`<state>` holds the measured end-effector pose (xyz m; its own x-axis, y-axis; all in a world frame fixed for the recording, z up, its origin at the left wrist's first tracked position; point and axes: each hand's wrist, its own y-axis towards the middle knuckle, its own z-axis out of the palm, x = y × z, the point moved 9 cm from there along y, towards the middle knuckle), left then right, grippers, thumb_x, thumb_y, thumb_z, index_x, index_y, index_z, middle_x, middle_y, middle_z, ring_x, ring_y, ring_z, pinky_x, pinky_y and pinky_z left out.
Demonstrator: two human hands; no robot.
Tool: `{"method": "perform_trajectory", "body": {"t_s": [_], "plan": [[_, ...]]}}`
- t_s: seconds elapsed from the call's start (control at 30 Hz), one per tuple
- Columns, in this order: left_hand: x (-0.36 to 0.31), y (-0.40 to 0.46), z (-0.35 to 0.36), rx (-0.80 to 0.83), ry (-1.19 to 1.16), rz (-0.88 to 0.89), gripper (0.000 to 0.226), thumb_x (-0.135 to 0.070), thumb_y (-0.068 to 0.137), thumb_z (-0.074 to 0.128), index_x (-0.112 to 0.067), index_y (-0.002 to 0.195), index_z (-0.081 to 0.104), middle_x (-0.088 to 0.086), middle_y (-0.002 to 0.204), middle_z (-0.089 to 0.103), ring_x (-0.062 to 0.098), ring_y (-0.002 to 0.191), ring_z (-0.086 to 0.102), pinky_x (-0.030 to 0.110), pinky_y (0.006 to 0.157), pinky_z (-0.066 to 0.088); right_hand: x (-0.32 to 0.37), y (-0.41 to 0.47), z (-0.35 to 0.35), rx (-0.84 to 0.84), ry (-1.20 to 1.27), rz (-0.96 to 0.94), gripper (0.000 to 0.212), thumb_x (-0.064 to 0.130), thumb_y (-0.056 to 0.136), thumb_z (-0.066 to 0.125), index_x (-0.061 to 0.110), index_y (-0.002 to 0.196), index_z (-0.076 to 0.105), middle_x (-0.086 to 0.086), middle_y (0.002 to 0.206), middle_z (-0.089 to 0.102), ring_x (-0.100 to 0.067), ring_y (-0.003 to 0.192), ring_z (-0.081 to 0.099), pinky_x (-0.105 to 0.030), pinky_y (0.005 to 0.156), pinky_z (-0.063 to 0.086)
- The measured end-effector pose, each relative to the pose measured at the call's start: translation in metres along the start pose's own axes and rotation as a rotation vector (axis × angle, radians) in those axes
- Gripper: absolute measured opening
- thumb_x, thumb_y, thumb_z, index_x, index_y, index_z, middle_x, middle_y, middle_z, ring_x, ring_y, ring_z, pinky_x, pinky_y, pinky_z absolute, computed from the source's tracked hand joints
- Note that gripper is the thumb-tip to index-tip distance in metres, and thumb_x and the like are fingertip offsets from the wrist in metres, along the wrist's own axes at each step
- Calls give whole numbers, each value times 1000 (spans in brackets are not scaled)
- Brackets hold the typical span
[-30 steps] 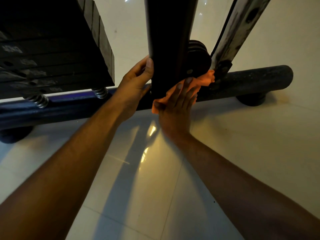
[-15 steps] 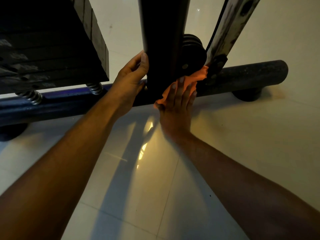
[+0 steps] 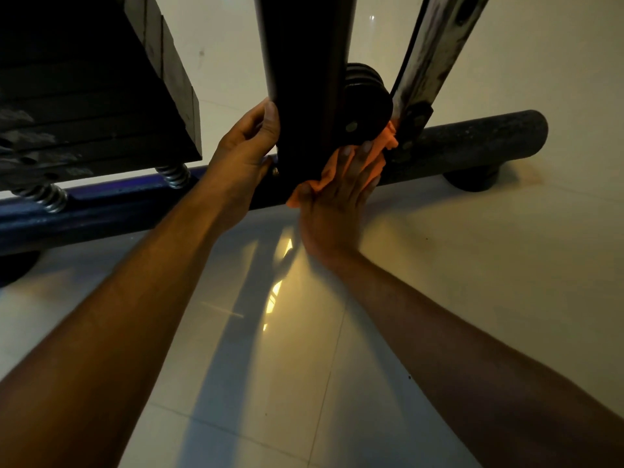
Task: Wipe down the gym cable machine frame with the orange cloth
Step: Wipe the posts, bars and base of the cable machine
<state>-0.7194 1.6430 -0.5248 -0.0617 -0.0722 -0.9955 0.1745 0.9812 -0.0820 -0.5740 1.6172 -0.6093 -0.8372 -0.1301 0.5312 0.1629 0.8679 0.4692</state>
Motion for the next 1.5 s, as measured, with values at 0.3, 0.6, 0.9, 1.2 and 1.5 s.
{"method": "perform_trajectory", "body": {"t_s": [0.3, 0.6, 0.9, 1.2, 1.5], "plan": [[17, -1, -7, 2, 23, -19, 57, -52, 110, 53, -31, 163, 46, -12, 156, 59, 12, 147, 53, 43, 124, 43, -21, -1, -11, 115, -85, -192, 81, 7, 105, 62, 0, 170, 14, -35, 175, -1, -53, 164, -7, -70, 130, 13], [15, -8, -11, 30, -16, -99, 47, -42, 115, 46, -31, 160, 50, -19, 150, 63, 7, 141, 58, 33, 123, 44, 13, -18, -71, 134, 333, -185, 73, 21, 115, 48, 28, 171, 1, -6, 182, -3, -39, 167, 12, -50, 105, 61], [12, -11, -11, 100, 4, -129, 49, -55, 113, 41, -42, 160, 48, -22, 161, 51, 17, 153, 44, 45, 130, 33, 35, 14, -34, -46, -74, -296, 96, 50, 114, 50, 8, 169, -17, -35, 173, 18, -58, 160, 14, -73, 129, 8], [12, -5, -11, 5, 56, -126, 37, -31, 117, 44, -35, 153, 50, -34, 128, 65, -3, 129, 59, 10, 91, 51, 35, 16, -30, -132, -103, -185, 84, 46, 112, 56, -11, 163, 24, -38, 170, 23, -62, 158, 17, -75, 127, 11], [13, -2, -4, 9, 58, -32, 44, -27, 118, 41, -23, 161, 47, -16, 144, 68, 5, 132, 65, 20, 100, 54, 5, -10, 7, 60, -94, -275, 86, 41, 113, 54, -6, 165, 4, -40, 172, 12, -59, 160, 12, -67, 132, 10]]}}
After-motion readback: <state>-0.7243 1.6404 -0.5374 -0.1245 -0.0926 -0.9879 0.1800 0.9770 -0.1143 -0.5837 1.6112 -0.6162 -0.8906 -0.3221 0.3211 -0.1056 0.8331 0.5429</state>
